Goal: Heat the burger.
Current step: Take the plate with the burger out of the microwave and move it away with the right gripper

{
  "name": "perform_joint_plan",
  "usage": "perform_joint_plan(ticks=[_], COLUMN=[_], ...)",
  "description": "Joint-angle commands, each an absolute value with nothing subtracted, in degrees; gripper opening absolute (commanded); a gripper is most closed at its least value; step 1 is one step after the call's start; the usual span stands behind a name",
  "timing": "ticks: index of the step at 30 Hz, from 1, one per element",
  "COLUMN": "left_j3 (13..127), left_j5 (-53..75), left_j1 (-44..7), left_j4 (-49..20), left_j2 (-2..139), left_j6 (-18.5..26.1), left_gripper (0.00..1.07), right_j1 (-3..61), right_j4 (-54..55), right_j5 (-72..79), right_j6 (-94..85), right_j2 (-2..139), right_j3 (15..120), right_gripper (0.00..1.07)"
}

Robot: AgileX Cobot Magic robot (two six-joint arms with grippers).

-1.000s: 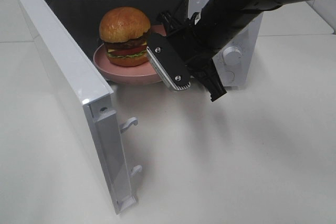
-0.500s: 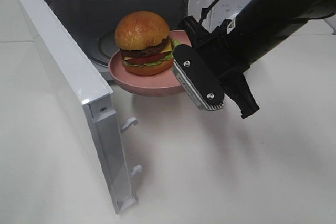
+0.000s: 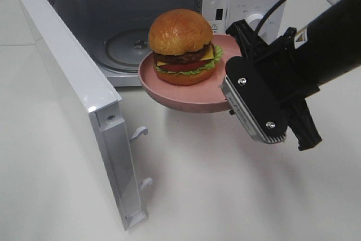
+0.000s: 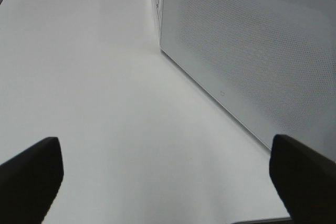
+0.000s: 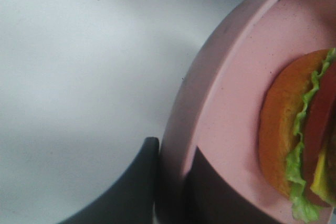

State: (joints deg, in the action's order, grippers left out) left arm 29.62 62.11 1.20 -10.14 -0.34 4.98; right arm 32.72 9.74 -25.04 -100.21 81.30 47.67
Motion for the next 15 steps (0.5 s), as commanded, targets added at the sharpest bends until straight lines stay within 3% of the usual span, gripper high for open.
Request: perform_joint_plan(ticks=[1, 15], left_j3=[29.6, 29.6], left_j5=[61.3, 61.3], left_j1=[1.3, 1.3], left_j4=[-10.5, -10.5], left_j2=[-0.6, -0.6], left_j6=[4.8, 4.8], left_gripper=[1.0, 1.0], right_j1=[32.6, 32.6], right_j4=[9.6, 3.4], right_j5=[-21.8, -26.1], right_j6=[-97.9, -89.2], right_j2=[75.9, 62.5], right_j3=[44.7, 35.6], right_gripper=[0.0, 0.0])
